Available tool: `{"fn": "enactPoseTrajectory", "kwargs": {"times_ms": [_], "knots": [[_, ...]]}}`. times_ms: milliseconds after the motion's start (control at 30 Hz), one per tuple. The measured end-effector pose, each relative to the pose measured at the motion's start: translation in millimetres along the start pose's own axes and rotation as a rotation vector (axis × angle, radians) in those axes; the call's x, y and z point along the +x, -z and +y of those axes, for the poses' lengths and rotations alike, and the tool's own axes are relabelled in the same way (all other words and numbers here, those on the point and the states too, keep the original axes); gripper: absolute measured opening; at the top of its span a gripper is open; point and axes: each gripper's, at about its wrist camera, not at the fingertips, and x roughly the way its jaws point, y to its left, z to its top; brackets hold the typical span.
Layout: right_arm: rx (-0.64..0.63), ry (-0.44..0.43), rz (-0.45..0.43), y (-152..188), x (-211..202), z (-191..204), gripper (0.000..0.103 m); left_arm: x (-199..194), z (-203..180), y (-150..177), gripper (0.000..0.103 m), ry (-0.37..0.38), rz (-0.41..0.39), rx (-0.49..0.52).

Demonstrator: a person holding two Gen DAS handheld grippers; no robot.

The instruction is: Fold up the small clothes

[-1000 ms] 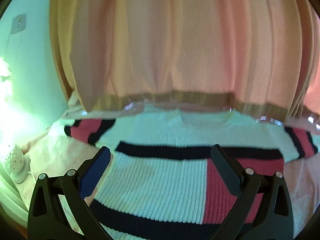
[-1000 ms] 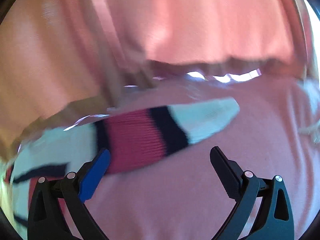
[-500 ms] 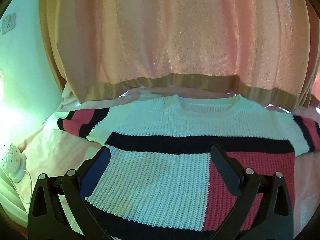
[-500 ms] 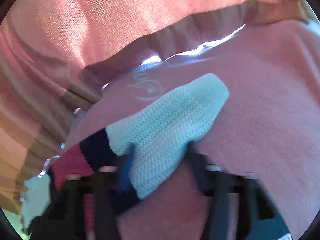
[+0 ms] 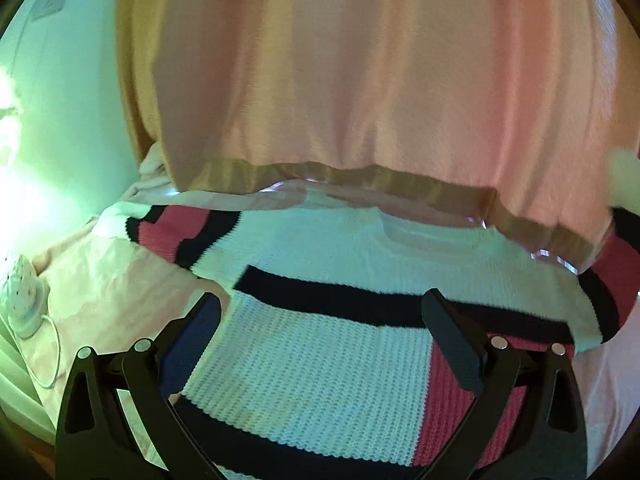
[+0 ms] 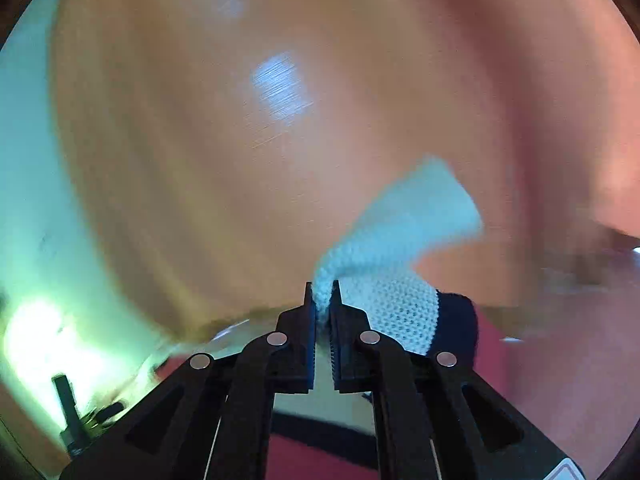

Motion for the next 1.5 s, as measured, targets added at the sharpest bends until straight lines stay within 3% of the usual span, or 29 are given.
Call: {"fn": "enactPoseTrajectory", "kwargs": {"times_ms": [100,133,200,267,300,333,467,533,600,667,767,833,867,900,933,967,1000,1033,1100,1200,1267,1367,1400,1433,1467,1500], "knots": [[-0.104,-0.117,0.162,32,80,78,0.015,0,18,-5,0.098,-0.015,-0.008,-0.029],[-0.137,-0.118,0.207,46,100,97,0.017,3,24,-7,0.098,-0.015,-0.002,-0.032],[-0.191,-0.088,0.234,62,112,119,0.018,12,33,-11,0.098,0.000,0.037,-0.037],[-0.236,-0.043,0.206,67,102,124,0.028,21,41,-13,0.098,0.013,0.060,-0.052],[-0.251,0.009,0.191,67,87,116,0.045,25,43,-14,0.098,0.021,0.066,-0.047],[-0.263,0.060,0.187,71,79,107,0.053,33,44,-15,0.098,0.023,0.078,-0.038],[-0.294,0.273,0.255,98,33,65,0.059,71,42,-12,0.098,0.062,0.159,-0.017],[-0.242,0.368,0.312,118,20,30,0.060,102,36,-11,0.098,0.088,0.217,-0.050],[-0.213,0.453,0.365,129,20,0,0.060,121,27,-10,0.098,0.100,0.226,-0.100],[-0.235,0.500,0.442,146,35,-18,0.060,142,14,-8,0.098,0.154,0.261,-0.136],[-0.255,0.535,0.475,161,48,-26,0.060,174,6,1,0.098,0.184,0.346,-0.235],[-0.233,0.532,0.469,169,57,-33,0.060,195,9,8,0.084,0.182,0.412,-0.311],[-0.223,0.530,0.451,169,60,-34,0.060,199,11,7,0.081,0.153,0.401,-0.324],[-0.211,0.524,0.439,168,64,-35,0.060,198,13,5,0.066,0.129,0.369,-0.329],[-0.196,0.518,0.428,166,66,-36,0.054,198,14,4,0.040,0.121,0.358,-0.333],[-0.183,0.513,0.416,163,70,-37,0.046,200,18,4,0.029,0.131,0.360,-0.355],[-0.159,0.514,0.404,160,71,-38,0.021,203,25,5,0.016,0.163,0.370,-0.389],[-0.134,0.504,0.392,156,70,-37,0.011,205,31,5,0.004,0.184,0.371,-0.415],[-0.110,0.455,0.294,141,53,-27,0.010,196,42,-3,0.000,0.177,0.322,-0.439],[-0.146,0.397,0.208,124,37,-12,0.010,171,54,-23,0.000,0.160,0.218,-0.421],[-0.176,0.443,0.246,130,44,-18,0.010,170,56,-26,0.000,0.173,0.235,-0.412],[-0.069,0.462,0.343,144,57,-43,0.011,170,47,-23,0.005,0.178,0.271,-0.335],[-0.060,0.464,0.355,145,57,-46,0.011,168,42,-23,0.017,0.167,0.275,-0.291],[-0.067,0.460,0.351,146,58,-46,0.013,164,37,-22,0.041,0.165,0.275,-0.256],[-0.076,0.453,0.349,146,57,-44,0.014,161,31,-21,0.056,0.163,0.274,-0.227],[-0.090,0.449,0.350,145,57,-42,0.016,158,25,-21,0.077,0.156,0.274,-0.199]]}}
